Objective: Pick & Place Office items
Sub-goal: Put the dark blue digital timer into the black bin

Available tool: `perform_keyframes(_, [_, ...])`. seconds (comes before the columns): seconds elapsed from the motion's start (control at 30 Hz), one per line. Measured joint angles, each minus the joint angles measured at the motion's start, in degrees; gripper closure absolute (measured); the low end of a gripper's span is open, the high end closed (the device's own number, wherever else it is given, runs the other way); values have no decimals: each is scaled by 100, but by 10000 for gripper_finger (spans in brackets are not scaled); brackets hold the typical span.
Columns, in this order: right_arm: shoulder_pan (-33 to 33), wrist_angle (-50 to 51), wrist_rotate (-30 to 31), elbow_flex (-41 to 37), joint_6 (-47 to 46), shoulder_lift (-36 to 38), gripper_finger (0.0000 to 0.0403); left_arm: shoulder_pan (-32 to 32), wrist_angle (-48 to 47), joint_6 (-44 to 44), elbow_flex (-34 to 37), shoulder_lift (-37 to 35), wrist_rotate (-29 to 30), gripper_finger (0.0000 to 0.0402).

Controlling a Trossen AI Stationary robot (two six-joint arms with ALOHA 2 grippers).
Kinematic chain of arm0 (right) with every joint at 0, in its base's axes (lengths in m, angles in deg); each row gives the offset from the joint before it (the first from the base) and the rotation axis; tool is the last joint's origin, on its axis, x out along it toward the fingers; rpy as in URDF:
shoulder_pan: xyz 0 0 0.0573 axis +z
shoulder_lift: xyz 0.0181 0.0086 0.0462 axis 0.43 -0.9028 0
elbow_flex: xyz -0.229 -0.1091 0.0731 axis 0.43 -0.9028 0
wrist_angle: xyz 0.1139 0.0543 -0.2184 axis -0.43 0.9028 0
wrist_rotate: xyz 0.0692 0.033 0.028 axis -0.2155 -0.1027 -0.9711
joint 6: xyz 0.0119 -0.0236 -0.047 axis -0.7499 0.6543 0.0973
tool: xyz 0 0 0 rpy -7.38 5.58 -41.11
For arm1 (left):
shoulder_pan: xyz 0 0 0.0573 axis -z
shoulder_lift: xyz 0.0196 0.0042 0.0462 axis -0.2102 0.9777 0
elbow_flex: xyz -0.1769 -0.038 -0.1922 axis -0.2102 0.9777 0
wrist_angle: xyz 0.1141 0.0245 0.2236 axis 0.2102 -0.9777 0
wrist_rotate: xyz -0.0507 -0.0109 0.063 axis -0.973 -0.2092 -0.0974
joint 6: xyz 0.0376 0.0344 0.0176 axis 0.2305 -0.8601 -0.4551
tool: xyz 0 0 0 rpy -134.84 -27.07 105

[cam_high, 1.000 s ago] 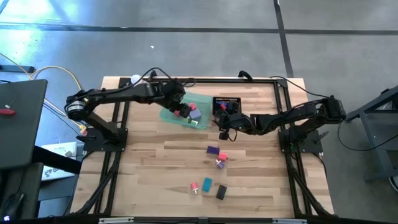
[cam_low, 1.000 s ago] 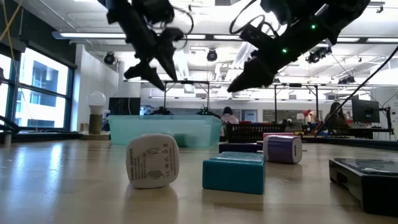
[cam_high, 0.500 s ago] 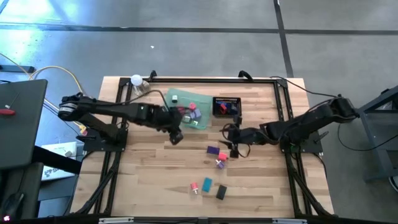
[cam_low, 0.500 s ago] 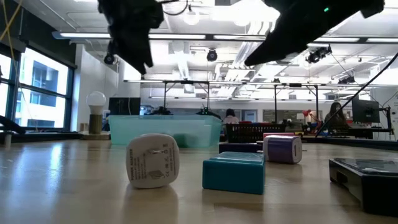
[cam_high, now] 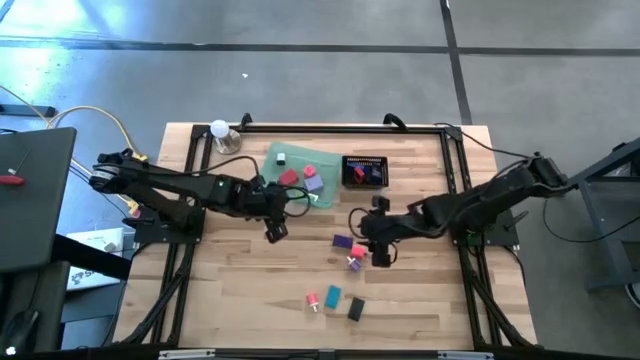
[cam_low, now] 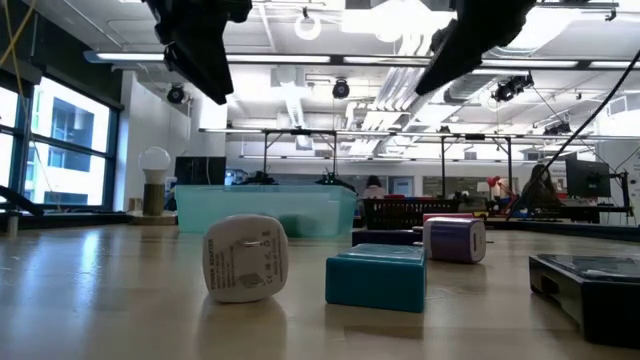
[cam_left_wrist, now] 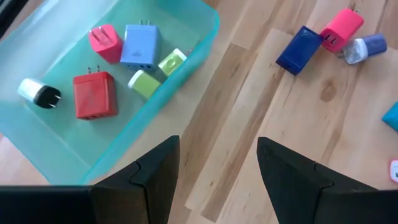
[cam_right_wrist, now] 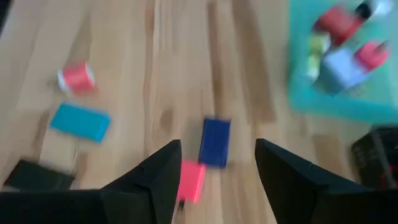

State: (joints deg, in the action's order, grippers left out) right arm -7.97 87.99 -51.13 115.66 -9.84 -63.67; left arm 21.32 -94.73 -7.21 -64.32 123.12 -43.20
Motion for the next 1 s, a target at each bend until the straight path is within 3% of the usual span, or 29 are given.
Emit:
perform_keyframes(0.3, [-189, 511, -671, 1034, 134, -1155, 208, -49, 5, -149, 0, -5, 27, 194])
perform_keyframes(0.5, [-248, 426, -1077, 1095, -288, -1212, 208, -26, -36, -159, 0, -5, 25, 194])
perform_keyframes(0.8, [-251, 163, -1051, 1095, -517, -1212, 205, 128, -207, -201, 0, -5, 22, 194])
perform_keyframes(1.0, [-294, 237, -934, 1095, -887, -1212, 156, 94, -203, -559, 0, -5, 30, 194])
